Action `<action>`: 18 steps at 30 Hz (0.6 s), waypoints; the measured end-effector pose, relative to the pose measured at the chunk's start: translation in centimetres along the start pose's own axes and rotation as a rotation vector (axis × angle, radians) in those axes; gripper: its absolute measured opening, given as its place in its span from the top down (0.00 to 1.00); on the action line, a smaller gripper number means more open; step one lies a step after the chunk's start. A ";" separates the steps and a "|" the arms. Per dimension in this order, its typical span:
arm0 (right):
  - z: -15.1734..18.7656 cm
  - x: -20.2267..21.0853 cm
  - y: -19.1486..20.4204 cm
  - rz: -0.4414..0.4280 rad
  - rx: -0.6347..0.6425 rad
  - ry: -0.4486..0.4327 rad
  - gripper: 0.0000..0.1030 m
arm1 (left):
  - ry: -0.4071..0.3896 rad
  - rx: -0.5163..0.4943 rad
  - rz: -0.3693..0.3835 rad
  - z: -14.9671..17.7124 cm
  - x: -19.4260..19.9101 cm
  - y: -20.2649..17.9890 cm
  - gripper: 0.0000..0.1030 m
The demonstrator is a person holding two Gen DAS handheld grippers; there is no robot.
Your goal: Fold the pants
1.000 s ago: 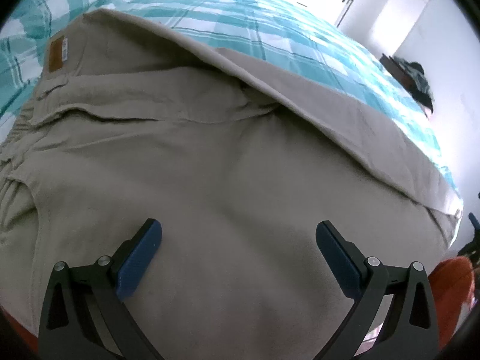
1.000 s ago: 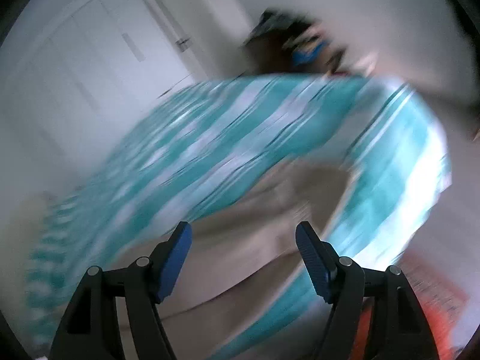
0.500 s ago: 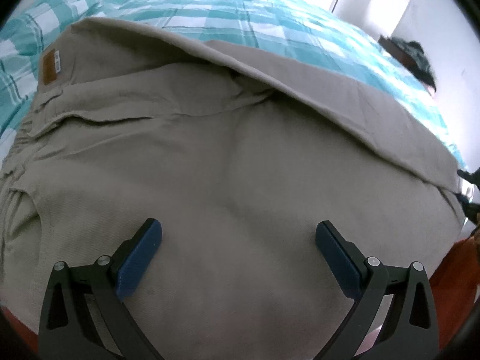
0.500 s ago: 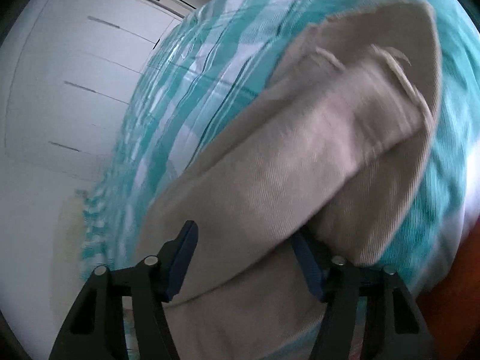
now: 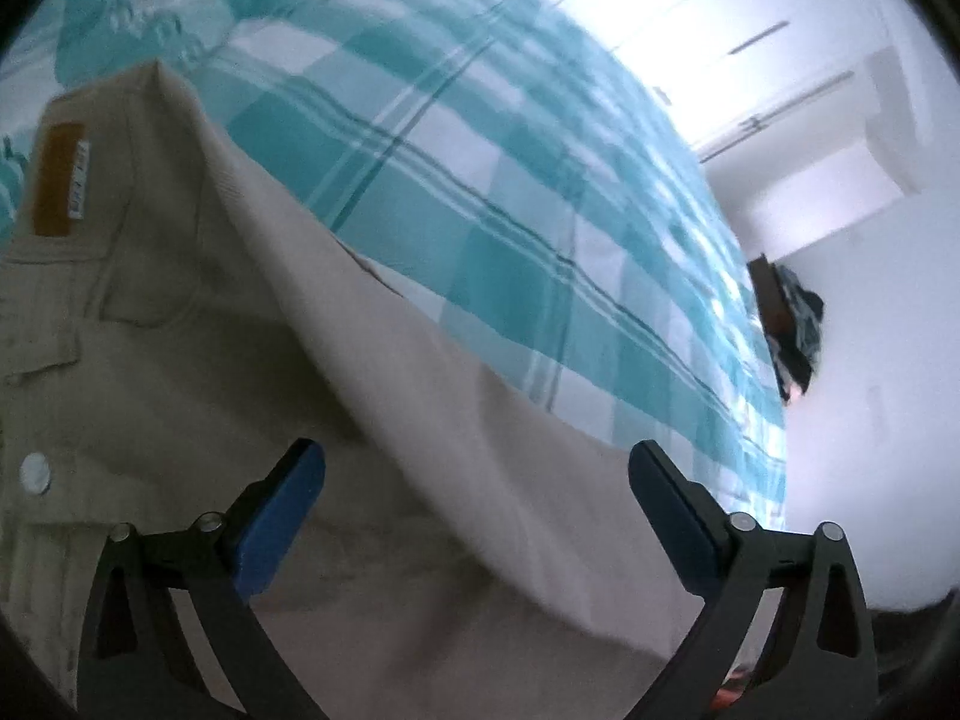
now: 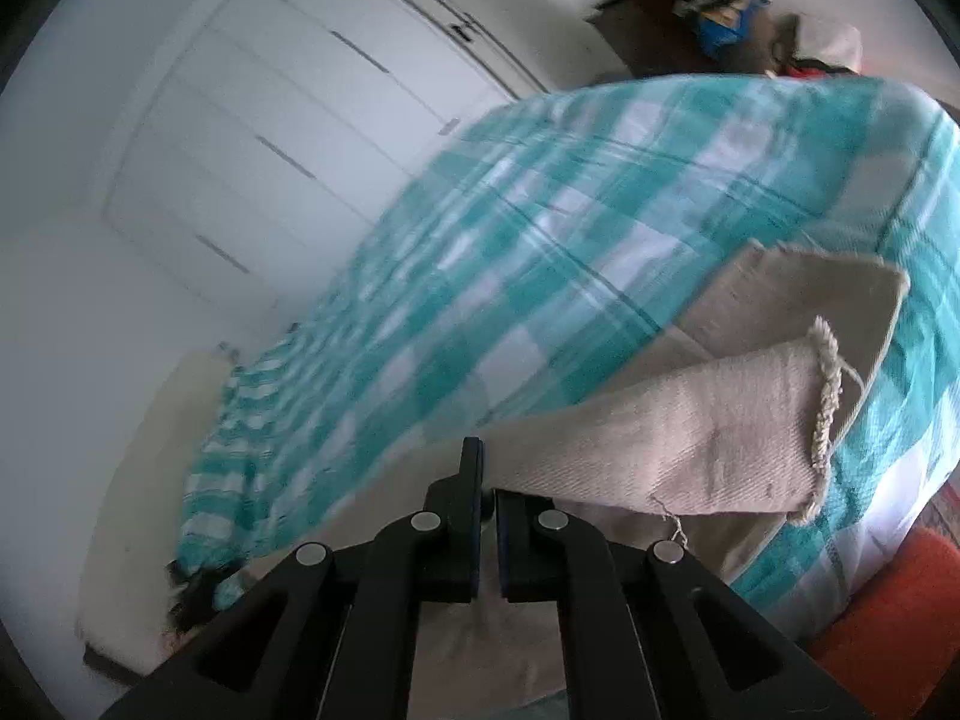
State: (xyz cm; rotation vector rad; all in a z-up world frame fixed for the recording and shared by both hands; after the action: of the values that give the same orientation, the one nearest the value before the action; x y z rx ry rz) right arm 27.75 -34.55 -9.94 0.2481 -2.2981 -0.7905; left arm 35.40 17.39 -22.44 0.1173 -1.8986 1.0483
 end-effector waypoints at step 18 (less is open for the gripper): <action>-15.9 -1.0 9.4 -0.220 0.227 -0.042 0.96 | -0.129 -0.058 0.295 6.0 16.5 -4.7 0.98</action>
State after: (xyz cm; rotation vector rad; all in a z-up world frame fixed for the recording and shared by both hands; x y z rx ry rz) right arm 39.41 -34.17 4.46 0.5996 -2.4288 -0.6446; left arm 24.31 15.57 -8.15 -0.1359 -2.1057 1.2041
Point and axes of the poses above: each gripper's, at about its wrist camera, not at the fingertips, and x roughly against the way its jaws point, y to its left, z to its underside, the point moved 8 cm from there along -x, roughly the way its jaws point, and after that the axes turned 7 degrees about x, right-handed, at the moved point
